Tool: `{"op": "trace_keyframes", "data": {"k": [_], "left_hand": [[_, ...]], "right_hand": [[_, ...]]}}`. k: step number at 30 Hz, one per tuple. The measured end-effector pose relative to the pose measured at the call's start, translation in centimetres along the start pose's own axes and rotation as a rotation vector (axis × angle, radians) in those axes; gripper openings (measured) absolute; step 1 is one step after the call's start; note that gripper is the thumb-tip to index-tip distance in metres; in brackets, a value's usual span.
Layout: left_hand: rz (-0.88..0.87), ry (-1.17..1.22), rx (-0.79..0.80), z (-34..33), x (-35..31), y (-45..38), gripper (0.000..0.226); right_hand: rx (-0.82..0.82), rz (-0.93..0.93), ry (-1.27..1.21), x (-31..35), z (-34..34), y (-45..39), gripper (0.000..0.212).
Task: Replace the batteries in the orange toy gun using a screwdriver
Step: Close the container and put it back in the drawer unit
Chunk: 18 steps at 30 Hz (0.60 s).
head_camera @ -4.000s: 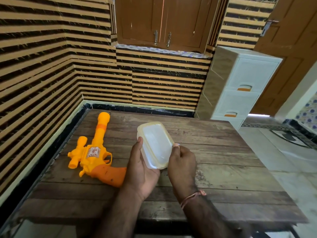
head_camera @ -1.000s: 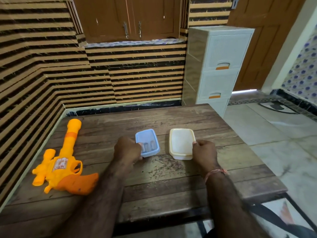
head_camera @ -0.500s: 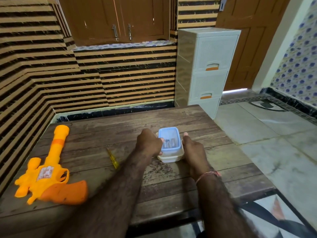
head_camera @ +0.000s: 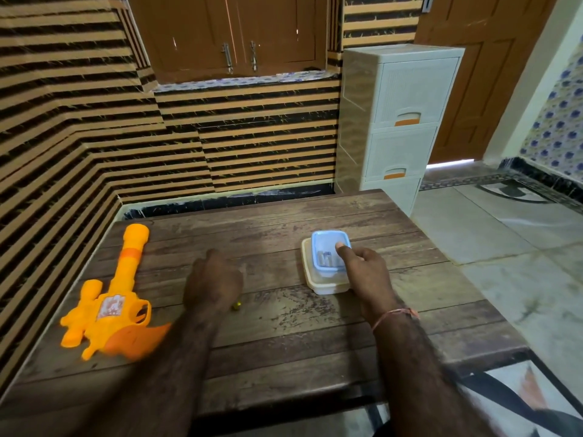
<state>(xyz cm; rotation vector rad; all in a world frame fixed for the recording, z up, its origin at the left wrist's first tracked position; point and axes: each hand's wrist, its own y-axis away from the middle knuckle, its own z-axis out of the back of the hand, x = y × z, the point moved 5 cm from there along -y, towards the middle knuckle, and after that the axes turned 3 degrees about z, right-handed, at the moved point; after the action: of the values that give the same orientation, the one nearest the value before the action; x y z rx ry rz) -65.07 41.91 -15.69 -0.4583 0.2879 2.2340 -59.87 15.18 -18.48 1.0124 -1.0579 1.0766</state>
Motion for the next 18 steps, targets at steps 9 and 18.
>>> {"op": "trace_keyframes", "data": {"k": [9,18], "left_hand": [[0.044,0.003,0.148,-1.5,0.9,-0.3,0.058],[-0.156,0.530,0.050,-1.4,-4.3,2.2,0.043]], "right_hand": [[0.025,-0.044,-0.079,-0.3,-0.4,0.3,0.037],[0.065,0.002,-0.082,-0.1,-0.2,0.8,0.029]]}}
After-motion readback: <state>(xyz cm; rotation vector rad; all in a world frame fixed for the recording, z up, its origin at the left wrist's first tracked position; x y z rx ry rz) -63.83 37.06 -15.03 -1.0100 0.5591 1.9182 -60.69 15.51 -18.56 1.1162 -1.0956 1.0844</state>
